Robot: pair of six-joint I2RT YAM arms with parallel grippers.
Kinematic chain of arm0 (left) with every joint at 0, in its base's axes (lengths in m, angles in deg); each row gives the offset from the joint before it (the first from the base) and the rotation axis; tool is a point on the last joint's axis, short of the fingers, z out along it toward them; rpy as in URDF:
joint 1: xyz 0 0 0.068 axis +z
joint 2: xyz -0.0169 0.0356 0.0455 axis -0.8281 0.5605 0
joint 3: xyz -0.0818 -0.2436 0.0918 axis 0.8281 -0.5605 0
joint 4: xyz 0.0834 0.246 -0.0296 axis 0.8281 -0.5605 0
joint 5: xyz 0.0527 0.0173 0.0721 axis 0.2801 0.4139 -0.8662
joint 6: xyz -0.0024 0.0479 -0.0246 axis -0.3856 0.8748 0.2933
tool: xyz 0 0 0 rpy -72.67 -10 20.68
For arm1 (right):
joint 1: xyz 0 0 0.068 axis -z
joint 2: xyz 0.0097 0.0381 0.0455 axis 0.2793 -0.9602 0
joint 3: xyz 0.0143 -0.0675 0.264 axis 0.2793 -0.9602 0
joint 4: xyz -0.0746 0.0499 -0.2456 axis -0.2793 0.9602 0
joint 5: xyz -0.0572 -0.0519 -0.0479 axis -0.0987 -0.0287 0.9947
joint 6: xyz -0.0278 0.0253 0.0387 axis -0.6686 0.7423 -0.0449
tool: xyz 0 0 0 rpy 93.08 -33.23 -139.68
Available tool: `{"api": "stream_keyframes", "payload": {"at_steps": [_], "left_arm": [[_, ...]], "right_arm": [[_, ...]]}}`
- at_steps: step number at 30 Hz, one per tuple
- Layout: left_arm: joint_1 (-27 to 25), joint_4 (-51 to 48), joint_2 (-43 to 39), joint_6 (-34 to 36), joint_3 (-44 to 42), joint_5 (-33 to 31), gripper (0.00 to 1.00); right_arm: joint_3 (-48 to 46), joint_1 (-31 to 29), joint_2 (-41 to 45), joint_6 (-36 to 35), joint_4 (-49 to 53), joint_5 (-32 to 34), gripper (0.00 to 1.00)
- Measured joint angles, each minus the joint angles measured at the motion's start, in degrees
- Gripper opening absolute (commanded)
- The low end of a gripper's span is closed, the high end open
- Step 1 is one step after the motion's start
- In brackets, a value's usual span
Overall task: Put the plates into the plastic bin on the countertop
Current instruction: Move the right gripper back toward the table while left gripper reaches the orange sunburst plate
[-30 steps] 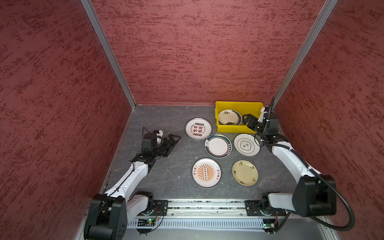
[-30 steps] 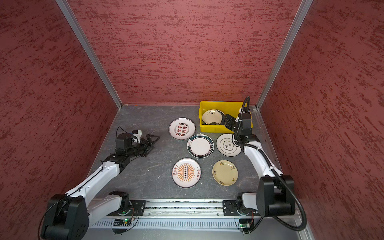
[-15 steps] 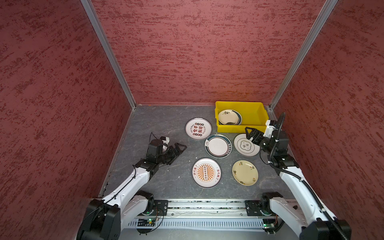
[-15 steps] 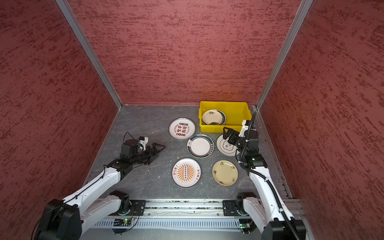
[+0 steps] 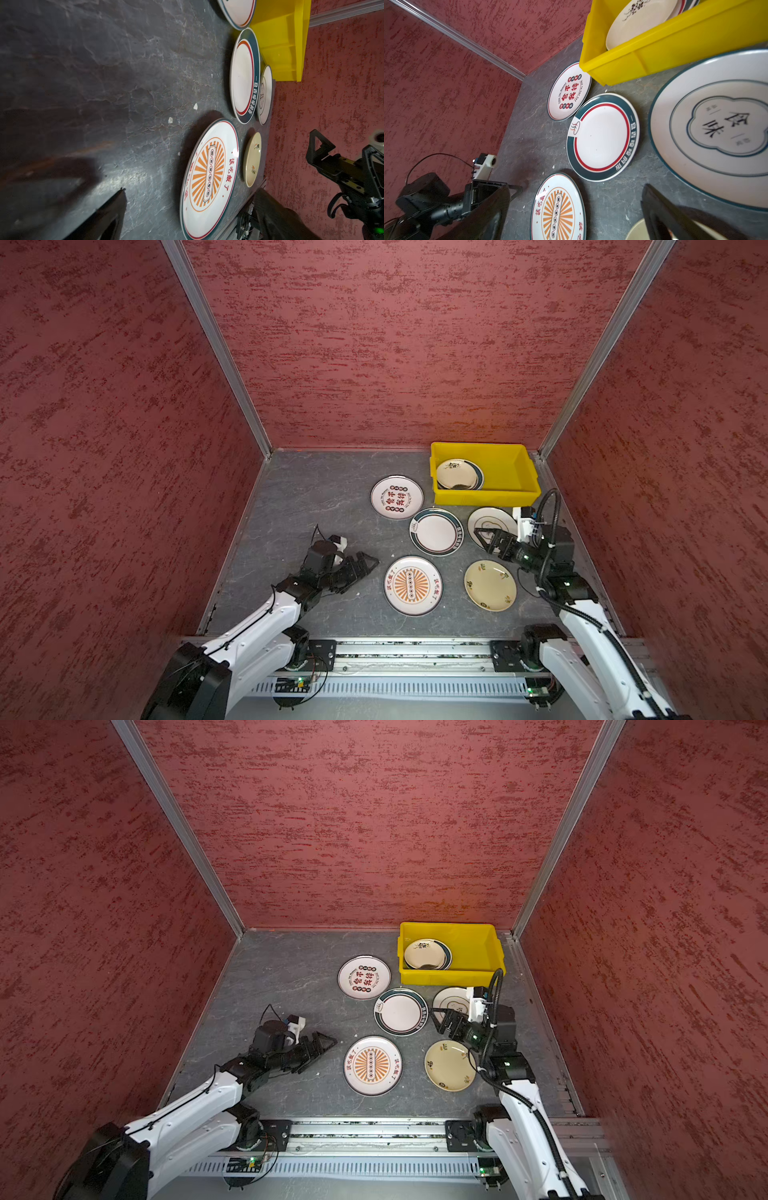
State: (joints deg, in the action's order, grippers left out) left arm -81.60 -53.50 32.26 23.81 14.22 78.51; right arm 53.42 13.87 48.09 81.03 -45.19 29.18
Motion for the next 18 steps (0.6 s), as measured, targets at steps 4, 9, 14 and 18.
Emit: {"api": "stream_keyframes", "payload": {"at_steps": [4, 9, 14, 18], "left_arm": [[-2.1, 1.2, 1.4, -0.1, -1.9, -0.1, 0.85], [-5.3, 4.1, 4.1, 0.0, -2.2, -0.5, 0.78], [-7.4, 7.2, 7.3, -0.3, -2.1, -0.6, 0.69], [-7.9, 9.6, 10.6, -0.9, -1.6, -0.5, 0.59]], "right_arm": [[-2.2, 0.0, 0.0, 0.1, 0.6, -2.2, 0.99], [-4.8, 0.0, -0.3, 0.3, 0.5, -3.1, 0.99], [-5.7, 0.0, -2.2, 0.4, 0.2, -3.9, 0.99], [-6.2, 0.0, -2.8, 0.6, -0.2, -4.9, 0.99]]}}
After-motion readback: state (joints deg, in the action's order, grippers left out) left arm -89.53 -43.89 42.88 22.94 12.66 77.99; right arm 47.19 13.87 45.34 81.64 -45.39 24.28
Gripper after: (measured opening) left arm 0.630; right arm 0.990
